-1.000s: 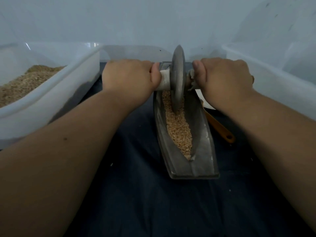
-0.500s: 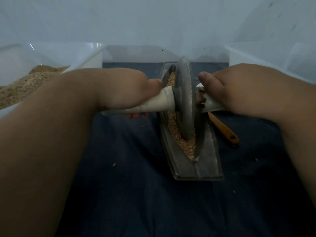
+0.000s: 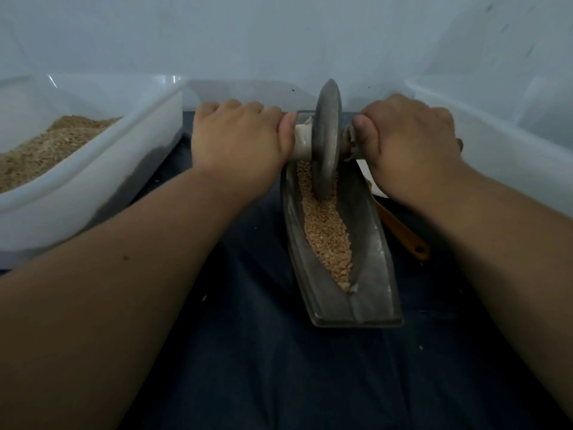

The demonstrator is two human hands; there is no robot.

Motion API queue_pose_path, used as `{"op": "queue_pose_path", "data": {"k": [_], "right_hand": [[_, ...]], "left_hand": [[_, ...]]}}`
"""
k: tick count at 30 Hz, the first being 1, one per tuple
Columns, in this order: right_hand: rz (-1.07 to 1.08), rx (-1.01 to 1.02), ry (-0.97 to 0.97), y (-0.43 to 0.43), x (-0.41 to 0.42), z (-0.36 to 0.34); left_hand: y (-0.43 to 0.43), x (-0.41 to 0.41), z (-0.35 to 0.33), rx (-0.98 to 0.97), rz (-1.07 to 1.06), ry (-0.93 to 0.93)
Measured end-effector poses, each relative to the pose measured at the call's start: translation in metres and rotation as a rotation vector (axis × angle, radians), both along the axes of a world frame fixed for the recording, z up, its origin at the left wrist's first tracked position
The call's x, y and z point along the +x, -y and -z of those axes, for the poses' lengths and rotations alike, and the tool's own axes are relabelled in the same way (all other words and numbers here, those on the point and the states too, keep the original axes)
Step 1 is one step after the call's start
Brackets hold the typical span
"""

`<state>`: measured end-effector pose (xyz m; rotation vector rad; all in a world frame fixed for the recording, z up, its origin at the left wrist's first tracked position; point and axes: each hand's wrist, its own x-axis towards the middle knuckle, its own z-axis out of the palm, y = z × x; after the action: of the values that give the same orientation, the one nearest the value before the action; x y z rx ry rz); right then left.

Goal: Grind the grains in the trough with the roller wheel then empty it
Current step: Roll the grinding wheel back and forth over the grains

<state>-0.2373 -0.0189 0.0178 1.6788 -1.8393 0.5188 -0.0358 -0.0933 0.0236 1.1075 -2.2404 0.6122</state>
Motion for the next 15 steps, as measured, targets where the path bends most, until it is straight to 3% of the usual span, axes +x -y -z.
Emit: {"op": "queue_pose_path", "data": {"k": [5, 9, 15], "right_hand": [[-0.206, 0.329, 0.182, -0.025, 0.000, -0.024], [-0.210, 0.584, 0.156, -0.055, 0.010, -0.047], [-0.215, 0.624, 0.125, -0.060, 0.012, -0.049]], "left_hand": [[-0.005, 0.015, -0.018, 0.294, 0.113, 0.152], [-0.008, 0.031, -0.036, 0.747, 0.249, 0.225], [-0.004, 0.044, -0.039, 1.073, 0.427, 0.156]]}}
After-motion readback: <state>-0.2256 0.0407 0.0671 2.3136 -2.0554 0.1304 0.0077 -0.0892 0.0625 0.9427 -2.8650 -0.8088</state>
